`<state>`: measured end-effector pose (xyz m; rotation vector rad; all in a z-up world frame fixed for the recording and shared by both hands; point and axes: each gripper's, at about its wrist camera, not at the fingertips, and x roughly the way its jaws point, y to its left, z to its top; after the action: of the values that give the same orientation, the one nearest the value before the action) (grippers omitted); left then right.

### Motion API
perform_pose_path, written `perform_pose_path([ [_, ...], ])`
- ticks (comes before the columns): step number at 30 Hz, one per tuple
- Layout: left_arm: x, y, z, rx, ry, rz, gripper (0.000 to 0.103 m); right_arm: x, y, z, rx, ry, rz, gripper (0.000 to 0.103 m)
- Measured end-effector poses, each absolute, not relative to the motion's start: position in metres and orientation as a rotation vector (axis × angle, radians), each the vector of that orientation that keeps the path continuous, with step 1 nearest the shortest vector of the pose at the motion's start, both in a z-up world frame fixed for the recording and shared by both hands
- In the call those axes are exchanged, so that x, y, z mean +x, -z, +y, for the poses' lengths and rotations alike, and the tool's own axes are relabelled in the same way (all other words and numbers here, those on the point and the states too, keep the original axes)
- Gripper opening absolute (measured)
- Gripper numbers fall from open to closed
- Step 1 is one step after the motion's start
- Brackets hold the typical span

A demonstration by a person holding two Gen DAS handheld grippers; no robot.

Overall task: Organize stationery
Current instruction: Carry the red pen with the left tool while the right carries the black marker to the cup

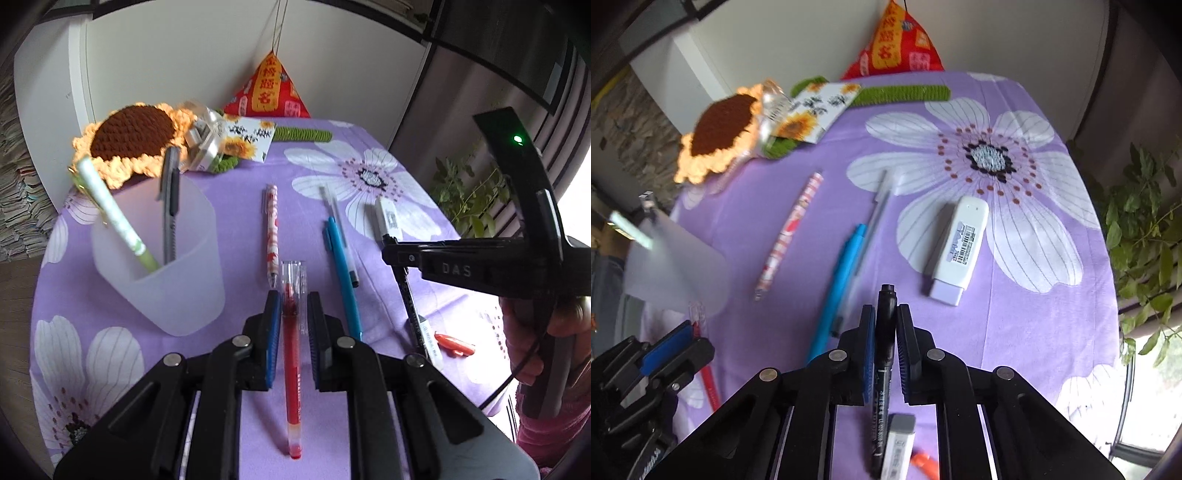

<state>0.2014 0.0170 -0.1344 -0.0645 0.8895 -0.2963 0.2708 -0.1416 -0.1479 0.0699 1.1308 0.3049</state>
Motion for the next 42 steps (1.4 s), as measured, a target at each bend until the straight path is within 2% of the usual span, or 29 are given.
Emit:
perform_pose_path([
  [12,0.171,0.094,0.022,-0.060,0.273,0.771,0.012,0.205,0.076,-0.147,0.087,-0.383,0.933,0.012],
  [28,0.178,0.002,0.065,-0.035,0.094,0.533,0.012,0.183,0.055,-0.144,0.096,-0.414,0.868,0.012],
  [34,0.195,0.007,0.077,-0.042,0.051,0.551,0.012,0.179,0.048,-0.143,0.094,-0.418,0.853,0.012],
  [42,0.212,0.057,0.086,-0.089,0.052,0.685,0.012,0.178,0.006,-0.125,0.074,-0.467,0.754,0.012],
])
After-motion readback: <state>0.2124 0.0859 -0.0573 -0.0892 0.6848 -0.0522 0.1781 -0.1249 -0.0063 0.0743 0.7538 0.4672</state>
